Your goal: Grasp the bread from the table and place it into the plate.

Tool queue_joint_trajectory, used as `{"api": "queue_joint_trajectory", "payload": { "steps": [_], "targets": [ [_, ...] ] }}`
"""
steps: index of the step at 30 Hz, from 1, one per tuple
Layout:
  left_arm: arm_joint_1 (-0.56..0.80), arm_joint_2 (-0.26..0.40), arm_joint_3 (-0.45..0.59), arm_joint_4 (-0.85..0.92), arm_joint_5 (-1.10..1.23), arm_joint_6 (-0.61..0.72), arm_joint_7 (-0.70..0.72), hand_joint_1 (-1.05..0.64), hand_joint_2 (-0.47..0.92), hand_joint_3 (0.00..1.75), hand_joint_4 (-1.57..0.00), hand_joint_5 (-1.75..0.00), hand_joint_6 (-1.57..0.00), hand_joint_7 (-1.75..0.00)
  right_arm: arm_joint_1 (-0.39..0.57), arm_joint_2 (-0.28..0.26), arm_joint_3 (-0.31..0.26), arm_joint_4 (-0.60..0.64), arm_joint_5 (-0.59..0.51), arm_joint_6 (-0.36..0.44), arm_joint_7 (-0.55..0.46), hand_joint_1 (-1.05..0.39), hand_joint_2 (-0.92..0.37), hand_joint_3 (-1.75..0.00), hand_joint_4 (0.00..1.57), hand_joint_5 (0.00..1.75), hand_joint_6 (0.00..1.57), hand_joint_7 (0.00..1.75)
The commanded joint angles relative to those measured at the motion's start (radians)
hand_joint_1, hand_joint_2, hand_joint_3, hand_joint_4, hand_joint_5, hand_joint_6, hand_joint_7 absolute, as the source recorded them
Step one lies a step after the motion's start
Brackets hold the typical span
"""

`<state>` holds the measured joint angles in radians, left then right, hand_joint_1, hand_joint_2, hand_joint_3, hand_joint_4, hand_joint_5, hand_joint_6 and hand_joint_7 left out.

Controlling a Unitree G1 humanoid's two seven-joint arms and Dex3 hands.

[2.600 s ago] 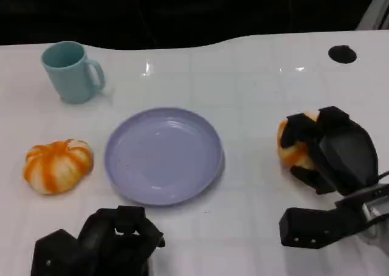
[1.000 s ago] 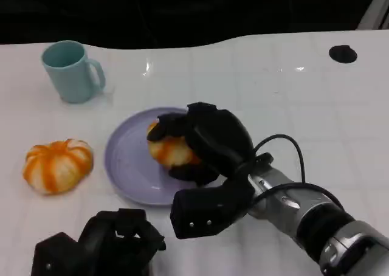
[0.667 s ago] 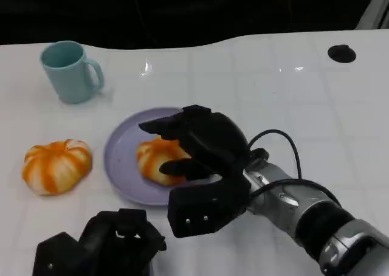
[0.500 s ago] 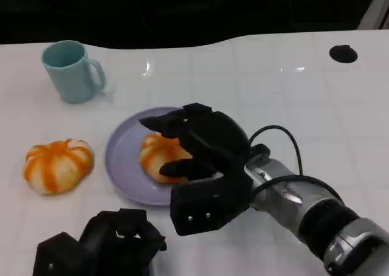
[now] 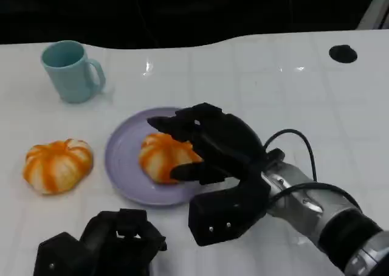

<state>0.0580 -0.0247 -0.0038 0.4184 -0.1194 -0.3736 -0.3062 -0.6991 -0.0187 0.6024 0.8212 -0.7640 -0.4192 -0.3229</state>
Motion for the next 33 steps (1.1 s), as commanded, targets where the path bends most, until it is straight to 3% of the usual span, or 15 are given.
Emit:
{"api": "queue_joint_trajectory", "payload": {
  "steps": [1,10,15,19,24,27,30,33],
  "targets": [
    [-0.002,0.014,0.004,-0.005,0.002,0.001,0.005,-1.05,0.6,0.6,-1.57,-1.22,-1.39,-0.82,0.071,-0.065,-0.027,-0.103,0.029,-0.032,0.011,-0.69,-0.92,-0.28,0.21,0.45,0.37,0.04],
    [-0.004,0.012,0.001,-0.006,0.005,0.006,0.01,-1.05,0.6,0.59,-1.57,-1.22,-1.39,-0.82,0.236,-0.186,-0.102,-0.297,0.104,-0.139,0.048,-0.61,-0.92,-0.28,0.32,0.52,0.49,0.08],
    [-0.004,0.013,-0.001,-0.008,0.011,0.005,0.014,-1.05,0.61,0.59,-1.57,-1.22,-1.39,-0.81,0.312,-0.223,-0.147,-0.358,0.141,-0.204,0.045,-0.55,-0.92,-0.22,0.45,0.55,0.61,0.13],
    [-0.005,0.012,0.001,-0.005,0.007,0.003,0.01,-1.05,0.61,0.58,-1.57,-1.22,-1.39,-0.81,0.37,-0.24,-0.191,-0.373,0.198,-0.288,0.04,-0.51,-0.92,-0.22,0.63,0.73,0.78,0.2],
    [-0.009,0.011,0.0,0.0,0.012,0.002,0.015,-1.05,0.61,0.59,-1.57,-1.22,-1.41,-0.81,0.421,-0.256,-0.247,-0.366,0.253,-0.375,0.047,-0.42,-0.92,-0.25,0.71,1.33,0.92,0.4],
    [-0.013,0.011,0.001,0.006,0.008,-0.001,0.01,-1.05,0.61,0.59,-1.57,-1.22,-1.41,-0.81,0.444,-0.266,-0.274,-0.36,0.279,-0.405,0.064,-0.38,-0.86,-0.38,0.73,1.56,0.88,0.79],
    [-0.013,0.008,0.003,0.005,0.004,0.005,0.011,-1.05,0.6,0.58,-1.57,-1.21,-1.41,-0.81,0.472,-0.268,-0.298,-0.353,0.334,-0.425,0.103,-0.36,-0.7,-0.71,0.76,1.59,0.88,0.98],
    [-0.013,0.007,0.002,0.002,0.006,0.007,0.014,-1.05,0.6,0.58,-1.57,-1.21,-1.42,-0.8,0.51,-0.265,-0.317,-0.368,0.41,-0.415,0.162,-0.39,-0.65,-0.79,0.78,1.53,0.87,1.05]
  ]
}}
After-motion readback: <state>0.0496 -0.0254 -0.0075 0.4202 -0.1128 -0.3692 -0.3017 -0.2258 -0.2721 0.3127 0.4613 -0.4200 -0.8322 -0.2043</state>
